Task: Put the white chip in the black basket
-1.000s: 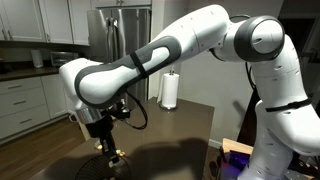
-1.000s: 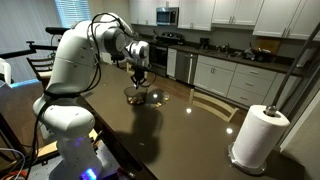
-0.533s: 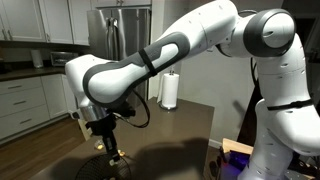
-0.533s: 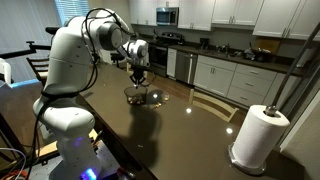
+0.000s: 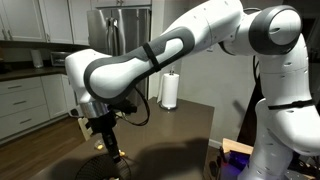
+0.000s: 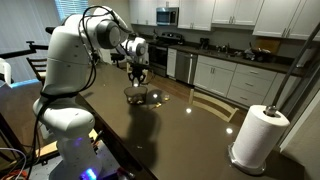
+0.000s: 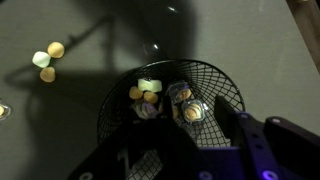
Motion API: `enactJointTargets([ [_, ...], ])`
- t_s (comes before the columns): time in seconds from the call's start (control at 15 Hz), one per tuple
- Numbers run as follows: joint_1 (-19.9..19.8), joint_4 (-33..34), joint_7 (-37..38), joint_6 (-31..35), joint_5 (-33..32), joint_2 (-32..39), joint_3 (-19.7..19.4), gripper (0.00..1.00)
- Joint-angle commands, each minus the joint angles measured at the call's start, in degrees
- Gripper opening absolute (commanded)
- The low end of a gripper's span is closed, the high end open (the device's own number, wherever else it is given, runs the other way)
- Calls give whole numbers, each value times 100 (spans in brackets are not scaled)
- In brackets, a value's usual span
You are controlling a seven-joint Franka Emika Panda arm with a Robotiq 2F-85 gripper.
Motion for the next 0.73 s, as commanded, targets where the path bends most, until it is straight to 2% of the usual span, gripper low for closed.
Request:
enactJointTargets([
  [0.0,-115,-123,-219,44,109,-153,118,79],
  [0.2,-114,-56,-187,51,120,-125,133,97],
  [0.27,-111,-33,-178,48,117,-114,134,100],
  [0.67,-24,44,4,-17,-12,16,103,100],
])
